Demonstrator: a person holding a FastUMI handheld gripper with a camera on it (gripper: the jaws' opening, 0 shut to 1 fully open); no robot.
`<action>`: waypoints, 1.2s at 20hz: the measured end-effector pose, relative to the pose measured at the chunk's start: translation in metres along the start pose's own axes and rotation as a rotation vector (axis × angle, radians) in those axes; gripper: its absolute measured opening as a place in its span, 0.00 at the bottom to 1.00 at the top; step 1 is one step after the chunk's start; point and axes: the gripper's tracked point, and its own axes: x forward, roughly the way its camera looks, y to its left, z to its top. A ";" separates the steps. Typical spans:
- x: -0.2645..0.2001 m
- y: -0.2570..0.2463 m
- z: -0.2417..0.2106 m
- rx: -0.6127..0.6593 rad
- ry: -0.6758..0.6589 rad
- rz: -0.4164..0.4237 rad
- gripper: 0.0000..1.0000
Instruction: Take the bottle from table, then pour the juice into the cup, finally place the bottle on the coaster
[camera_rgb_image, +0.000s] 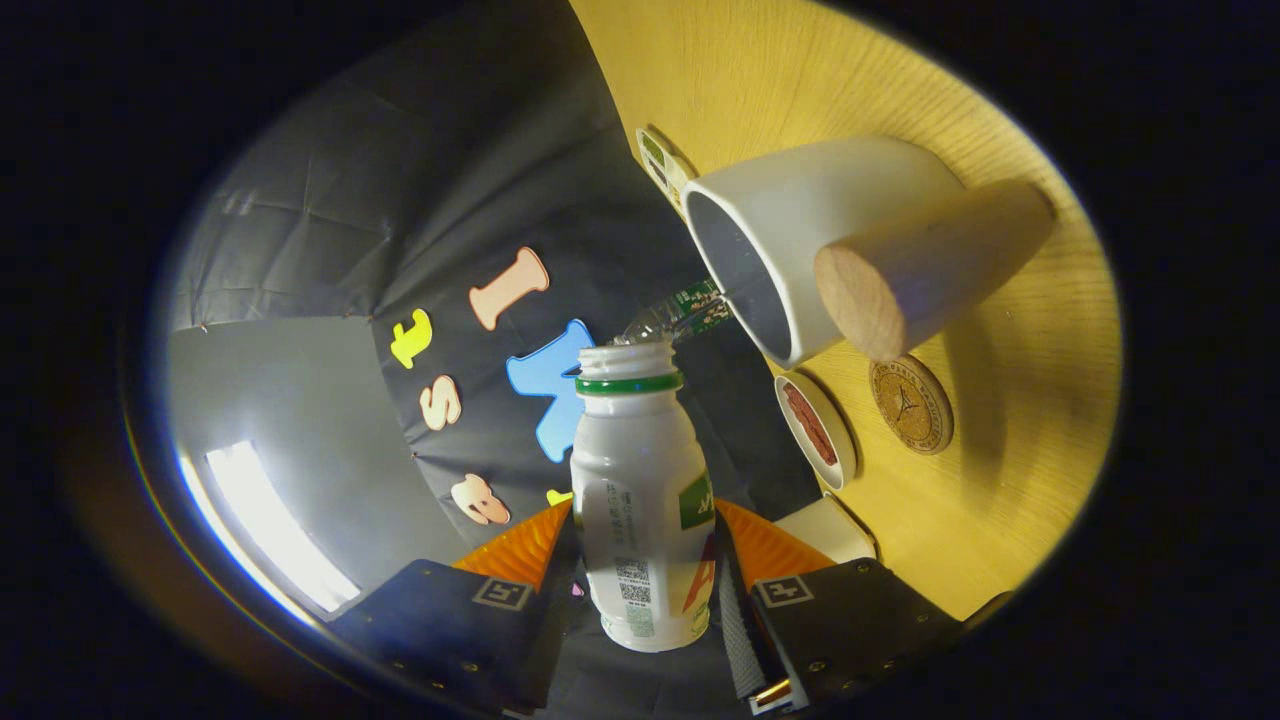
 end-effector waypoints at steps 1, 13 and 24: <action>0.001 0.000 0.000 0.010 -0.006 -0.002 0.66; -0.001 0.003 0.005 0.086 -0.050 -0.021 0.66; 0.001 0.009 0.009 0.169 -0.103 -0.015 0.66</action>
